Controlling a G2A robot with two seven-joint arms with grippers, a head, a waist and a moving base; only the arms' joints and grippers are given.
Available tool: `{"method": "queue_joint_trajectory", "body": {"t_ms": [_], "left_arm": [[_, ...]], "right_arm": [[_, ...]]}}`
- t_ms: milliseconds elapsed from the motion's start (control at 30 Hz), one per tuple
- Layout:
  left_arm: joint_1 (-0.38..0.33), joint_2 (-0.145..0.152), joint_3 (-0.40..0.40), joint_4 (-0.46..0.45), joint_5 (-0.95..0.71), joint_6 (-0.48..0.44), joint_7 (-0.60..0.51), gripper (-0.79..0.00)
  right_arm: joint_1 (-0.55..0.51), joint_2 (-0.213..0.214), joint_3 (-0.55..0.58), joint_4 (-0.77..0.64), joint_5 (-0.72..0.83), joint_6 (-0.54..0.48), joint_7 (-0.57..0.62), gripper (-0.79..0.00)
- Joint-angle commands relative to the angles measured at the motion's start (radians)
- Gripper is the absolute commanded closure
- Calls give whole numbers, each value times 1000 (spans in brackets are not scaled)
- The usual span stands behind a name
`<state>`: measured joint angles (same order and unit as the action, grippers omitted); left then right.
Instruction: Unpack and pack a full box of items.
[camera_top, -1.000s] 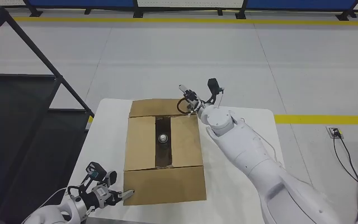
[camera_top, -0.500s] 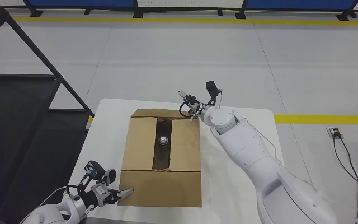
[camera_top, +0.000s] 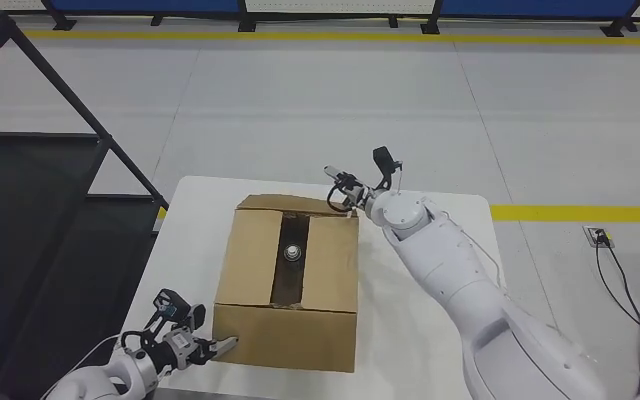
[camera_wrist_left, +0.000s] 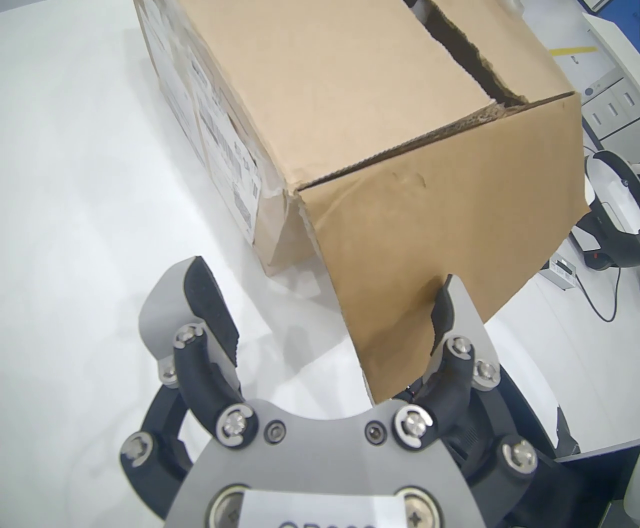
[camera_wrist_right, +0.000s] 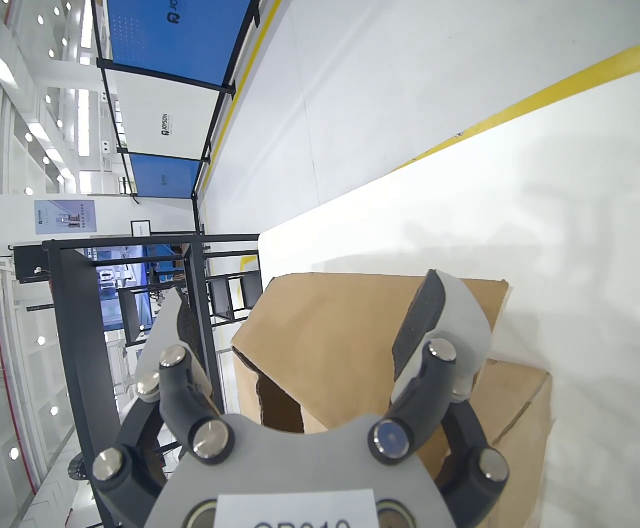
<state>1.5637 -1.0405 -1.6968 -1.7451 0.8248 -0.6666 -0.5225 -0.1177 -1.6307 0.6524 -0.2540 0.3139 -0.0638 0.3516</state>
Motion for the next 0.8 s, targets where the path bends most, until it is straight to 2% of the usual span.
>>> {"method": "queue_joint_trajectory", "body": {"t_ms": [0, 167, 267, 400, 567, 767], "left_arm": [[-3, 1, 8, 7, 10, 3, 7, -785], [-5, 4, 15, 18, 20, -4, 16, -785], [10, 7, -12, -5, -12, -22, 47, -785], [62, 12, -76, -64, -110, -57, 84, -785], [109, 14, -143, -110, -209, -55, 127, -785], [146, 16, -191, -138, -282, -41, 134, -785]], "right_arm": [[-3, 0, 8, -3, -3, 4, -18, -785], [-8, 3, 41, -22, 21, -51, -48, -785], [-20, 12, 65, -65, 37, -159, 4, -785], [-40, 28, 72, -129, 5, -267, 139, -785], [-64, 46, 62, -226, -58, -290, 345, -785], [-68, 52, 64, -249, -85, -280, 355, -785]]}}
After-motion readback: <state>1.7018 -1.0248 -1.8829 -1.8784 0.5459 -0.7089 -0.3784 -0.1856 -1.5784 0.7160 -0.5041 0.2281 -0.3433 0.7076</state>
